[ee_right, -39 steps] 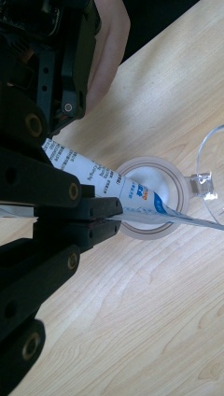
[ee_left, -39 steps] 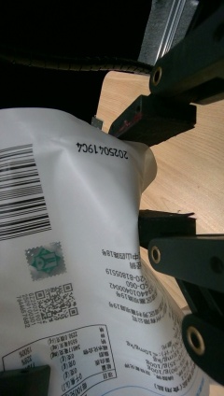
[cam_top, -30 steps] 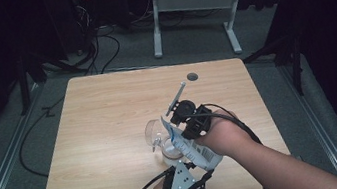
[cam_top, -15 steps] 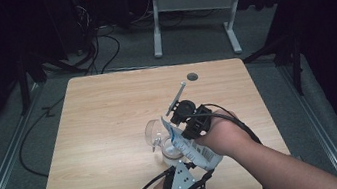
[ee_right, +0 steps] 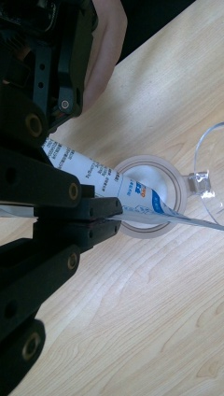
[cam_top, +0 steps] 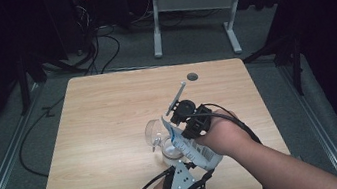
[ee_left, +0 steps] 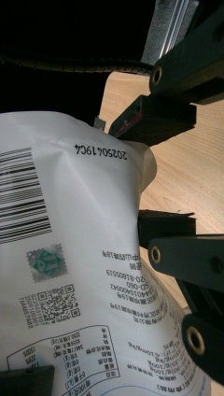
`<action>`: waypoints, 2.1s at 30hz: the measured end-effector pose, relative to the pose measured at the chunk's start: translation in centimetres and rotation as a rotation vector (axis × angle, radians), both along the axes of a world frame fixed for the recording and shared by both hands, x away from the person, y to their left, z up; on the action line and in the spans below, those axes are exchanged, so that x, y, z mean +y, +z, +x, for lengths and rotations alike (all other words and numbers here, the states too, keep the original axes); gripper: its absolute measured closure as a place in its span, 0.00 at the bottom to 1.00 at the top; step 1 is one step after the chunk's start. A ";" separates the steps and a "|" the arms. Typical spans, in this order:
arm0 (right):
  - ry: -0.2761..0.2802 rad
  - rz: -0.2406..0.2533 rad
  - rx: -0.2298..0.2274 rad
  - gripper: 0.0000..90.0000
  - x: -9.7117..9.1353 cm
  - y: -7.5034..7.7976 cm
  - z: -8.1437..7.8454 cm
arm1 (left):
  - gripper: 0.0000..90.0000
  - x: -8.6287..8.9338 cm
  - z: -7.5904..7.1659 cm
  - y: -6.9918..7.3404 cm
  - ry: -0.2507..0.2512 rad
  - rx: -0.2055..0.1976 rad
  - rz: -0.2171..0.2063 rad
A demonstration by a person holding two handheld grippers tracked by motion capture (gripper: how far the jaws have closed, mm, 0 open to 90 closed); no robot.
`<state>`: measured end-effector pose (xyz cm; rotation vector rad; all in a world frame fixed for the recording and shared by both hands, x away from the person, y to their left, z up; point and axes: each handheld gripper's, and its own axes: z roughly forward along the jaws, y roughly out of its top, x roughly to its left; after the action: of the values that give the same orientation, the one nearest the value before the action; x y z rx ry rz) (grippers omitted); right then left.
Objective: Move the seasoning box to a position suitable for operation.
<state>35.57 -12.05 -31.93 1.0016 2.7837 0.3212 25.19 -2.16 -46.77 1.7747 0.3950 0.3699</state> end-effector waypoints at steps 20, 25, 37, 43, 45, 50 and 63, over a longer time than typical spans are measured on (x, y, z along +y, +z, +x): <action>0.001 0.005 -0.003 1.00 0.1 0.2 0.1 | 0.65 0.1 0.1 0.2 0.001 -0.006 -0.006; 0.000 0.004 -0.001 1.00 0.1 0.1 0.1 | 0.64 0.1 0.0 0.1 0.000 -0.002 -0.006; 0.001 0.002 -0.002 1.00 0.1 0.0 0.2 | 0.64 0.0 0.0 0.1 -0.002 -0.001 -0.011; -0.001 0.002 -0.001 1.00 0.1 -0.1 0.2 | 0.64 0.0 0.0 0.1 -0.002 -0.002 -0.012; -0.001 0.001 -0.001 1.00 0.2 -0.1 0.2 | 0.64 0.1 0.0 0.1 -0.002 -0.002 -0.012; 0.000 0.004 -0.001 1.00 0.2 -0.1 0.2 | 0.64 0.1 0.0 0.2 -0.003 -0.003 -0.011; 0.004 0.002 -0.003 1.00 0.3 0.0 0.3 | 0.64 0.2 0.1 0.3 0.000 -0.005 -0.016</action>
<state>35.90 -11.74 -31.92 0.9948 2.7835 0.3264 25.27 -1.98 -46.50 1.7582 0.3931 0.3698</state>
